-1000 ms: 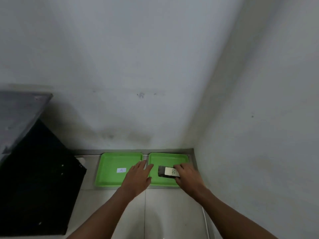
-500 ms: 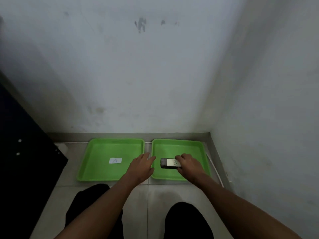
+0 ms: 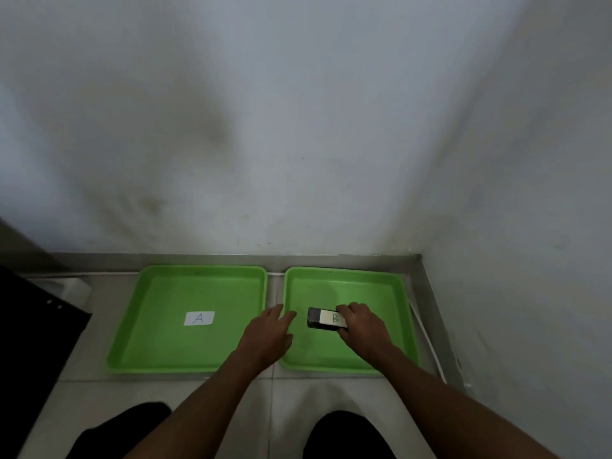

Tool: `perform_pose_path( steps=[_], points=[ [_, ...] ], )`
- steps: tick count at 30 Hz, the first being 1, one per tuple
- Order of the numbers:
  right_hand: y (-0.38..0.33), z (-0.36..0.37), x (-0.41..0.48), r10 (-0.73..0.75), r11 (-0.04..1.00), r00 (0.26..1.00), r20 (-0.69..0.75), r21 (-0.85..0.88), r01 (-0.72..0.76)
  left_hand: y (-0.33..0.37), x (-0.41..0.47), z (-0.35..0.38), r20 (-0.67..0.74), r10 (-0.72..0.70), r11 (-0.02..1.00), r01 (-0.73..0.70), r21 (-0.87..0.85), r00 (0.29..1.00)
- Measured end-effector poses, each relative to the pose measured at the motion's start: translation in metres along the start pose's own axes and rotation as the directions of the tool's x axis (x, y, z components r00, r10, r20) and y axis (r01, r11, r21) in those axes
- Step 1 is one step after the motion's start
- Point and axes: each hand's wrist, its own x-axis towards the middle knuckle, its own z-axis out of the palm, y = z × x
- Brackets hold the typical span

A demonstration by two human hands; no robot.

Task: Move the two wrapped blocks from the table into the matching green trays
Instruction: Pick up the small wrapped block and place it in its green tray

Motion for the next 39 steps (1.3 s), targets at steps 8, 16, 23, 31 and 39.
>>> perform_pose_path(
  steps=[8, 16, 23, 31, 39],
  points=[
    [0.038, 0.042, 0.094, 0.022, 1.0, 0.998, 0.054, -0.014, -0.021, -0.012, 0.077, 0.044, 0.025, -0.029, 0.998, 0.031, -0.059, 0.999],
    [0.054, 0.08, 0.142, 0.092, 0.996, 0.994, 0.053, -0.024, -0.091, -0.024, 0.09, 0.076, -0.013, -0.064, 0.993, 0.062, -0.098, 0.998],
    [0.064, 0.089, 0.133, 0.078, 0.995, 0.996, 0.033, -0.057, -0.076, -0.021, 0.089, 0.074, -0.06, -0.068, 0.993, 0.062, -0.096, 0.996],
    [0.052, 0.059, 0.108, 0.068, 0.998, 0.998, 0.003, -0.01, -0.068, -0.015, 0.075, 0.062, 0.037, -0.081, 0.996, 0.08, 0.039, 0.996],
    [-0.008, 0.0, 0.034, 0.035, 0.999, 0.998, -0.056, 0.009, -0.034, 0.0, 0.025, -0.003, -0.069, -0.03, 0.997, 0.036, 0.073, 0.997]
  ],
)
